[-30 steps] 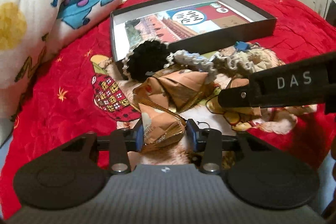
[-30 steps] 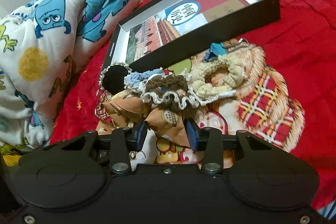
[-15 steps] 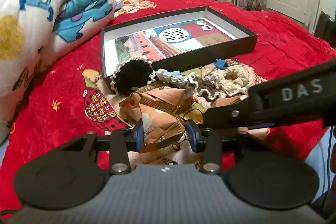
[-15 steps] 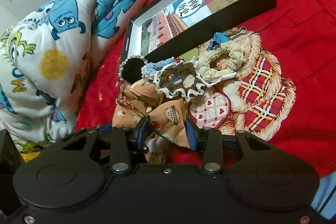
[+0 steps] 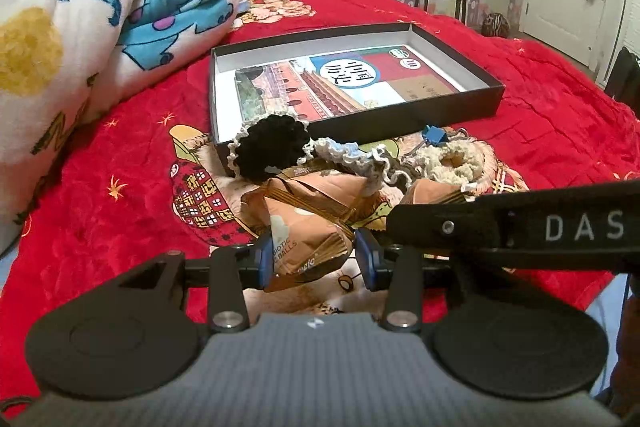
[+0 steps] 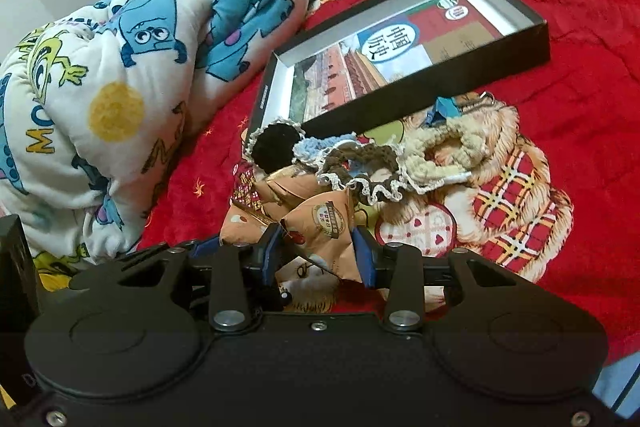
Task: Organize objects
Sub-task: 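Grasp a brown paper triangle from the pile with each tool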
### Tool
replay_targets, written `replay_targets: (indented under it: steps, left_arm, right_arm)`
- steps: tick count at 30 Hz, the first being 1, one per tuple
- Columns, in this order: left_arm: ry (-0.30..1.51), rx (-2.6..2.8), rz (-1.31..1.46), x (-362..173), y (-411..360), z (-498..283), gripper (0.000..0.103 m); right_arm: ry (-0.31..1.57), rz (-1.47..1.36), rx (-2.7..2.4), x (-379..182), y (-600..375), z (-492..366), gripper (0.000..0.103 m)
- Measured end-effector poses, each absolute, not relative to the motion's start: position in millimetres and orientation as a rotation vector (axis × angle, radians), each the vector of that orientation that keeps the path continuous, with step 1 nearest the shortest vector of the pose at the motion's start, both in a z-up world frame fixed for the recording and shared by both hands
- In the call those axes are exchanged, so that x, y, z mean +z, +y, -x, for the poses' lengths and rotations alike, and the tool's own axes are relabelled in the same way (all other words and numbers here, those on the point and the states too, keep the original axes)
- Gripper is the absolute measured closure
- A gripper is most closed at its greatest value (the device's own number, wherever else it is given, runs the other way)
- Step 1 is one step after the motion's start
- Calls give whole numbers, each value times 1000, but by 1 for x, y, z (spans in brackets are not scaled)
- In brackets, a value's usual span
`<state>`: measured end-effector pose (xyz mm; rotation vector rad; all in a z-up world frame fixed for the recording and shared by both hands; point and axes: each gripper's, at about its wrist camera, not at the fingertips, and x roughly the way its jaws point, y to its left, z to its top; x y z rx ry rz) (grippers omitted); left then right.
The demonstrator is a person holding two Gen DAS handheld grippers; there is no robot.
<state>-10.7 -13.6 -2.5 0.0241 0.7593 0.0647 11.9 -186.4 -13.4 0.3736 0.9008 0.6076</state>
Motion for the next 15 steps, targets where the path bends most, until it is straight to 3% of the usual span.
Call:
replay_targets:
  steps: [15]
  left_arm:
    - [721, 64, 20, 9, -6, 15, 58]
  right_arm:
    - [826, -452, 657, -5, -194, -15, 65]
